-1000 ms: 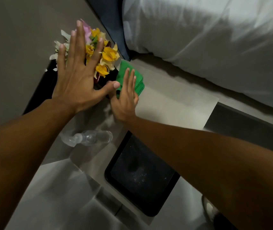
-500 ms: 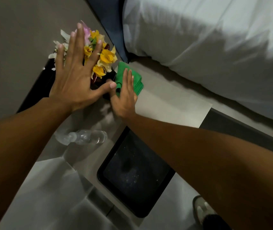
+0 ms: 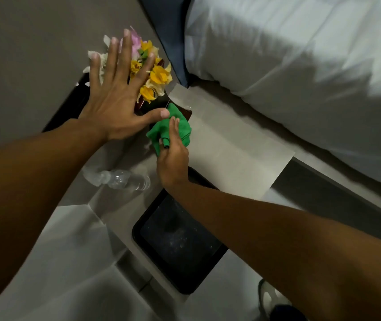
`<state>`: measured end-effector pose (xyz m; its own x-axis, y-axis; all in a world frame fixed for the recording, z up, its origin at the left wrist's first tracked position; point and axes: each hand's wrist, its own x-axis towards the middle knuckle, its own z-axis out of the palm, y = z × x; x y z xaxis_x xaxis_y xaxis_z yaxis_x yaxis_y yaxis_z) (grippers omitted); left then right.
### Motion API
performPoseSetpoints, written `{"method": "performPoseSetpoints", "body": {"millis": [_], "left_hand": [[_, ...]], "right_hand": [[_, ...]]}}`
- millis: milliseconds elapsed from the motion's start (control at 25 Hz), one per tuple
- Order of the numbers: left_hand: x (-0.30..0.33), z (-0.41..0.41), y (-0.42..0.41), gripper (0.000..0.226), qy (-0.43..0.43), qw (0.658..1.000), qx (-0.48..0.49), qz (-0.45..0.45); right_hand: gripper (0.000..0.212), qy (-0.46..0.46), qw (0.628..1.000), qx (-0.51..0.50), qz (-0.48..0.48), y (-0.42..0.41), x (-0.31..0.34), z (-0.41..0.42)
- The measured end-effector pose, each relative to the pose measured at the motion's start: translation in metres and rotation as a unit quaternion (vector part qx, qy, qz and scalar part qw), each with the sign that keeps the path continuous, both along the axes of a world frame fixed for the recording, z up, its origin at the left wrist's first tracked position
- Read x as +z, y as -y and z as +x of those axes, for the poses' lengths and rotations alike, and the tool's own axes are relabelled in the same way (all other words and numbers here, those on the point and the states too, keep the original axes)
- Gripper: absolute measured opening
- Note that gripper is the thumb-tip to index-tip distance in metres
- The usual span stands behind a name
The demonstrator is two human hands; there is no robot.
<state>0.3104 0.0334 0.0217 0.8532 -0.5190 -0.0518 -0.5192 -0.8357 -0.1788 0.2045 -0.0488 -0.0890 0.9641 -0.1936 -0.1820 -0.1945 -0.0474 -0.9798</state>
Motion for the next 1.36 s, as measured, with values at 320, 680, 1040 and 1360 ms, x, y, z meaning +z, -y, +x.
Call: {"method": "performPoseSetpoints", "body": {"millis": [320,680,1040,1360], "left_hand": [[0.007,-0.037,-0.005,0.102,0.059,0.991,0.12,-0.028],[0.005,-0.04,-0.003,0.103,0.061,0.992,0.112,-0.015],[0.012,-0.056,-0.011,0.101,0.074,0.989,0.126,-0.027],[0.016,-0.12,0.012,0.099,0.125,0.979,0.156,-0.049]], "right_hand": [[0.053,-0.012,0.997,0.051,0.048,0.048,0.009,-0.011],[0.095,-0.045,0.991,0.027,-0.123,0.007,-0.003,0.032],[0.074,-0.005,0.994,-0.001,-0.105,0.036,-0.005,0.019],[0.085,0.244,0.847,0.389,-0.269,0.085,0.009,-0.095]]}}
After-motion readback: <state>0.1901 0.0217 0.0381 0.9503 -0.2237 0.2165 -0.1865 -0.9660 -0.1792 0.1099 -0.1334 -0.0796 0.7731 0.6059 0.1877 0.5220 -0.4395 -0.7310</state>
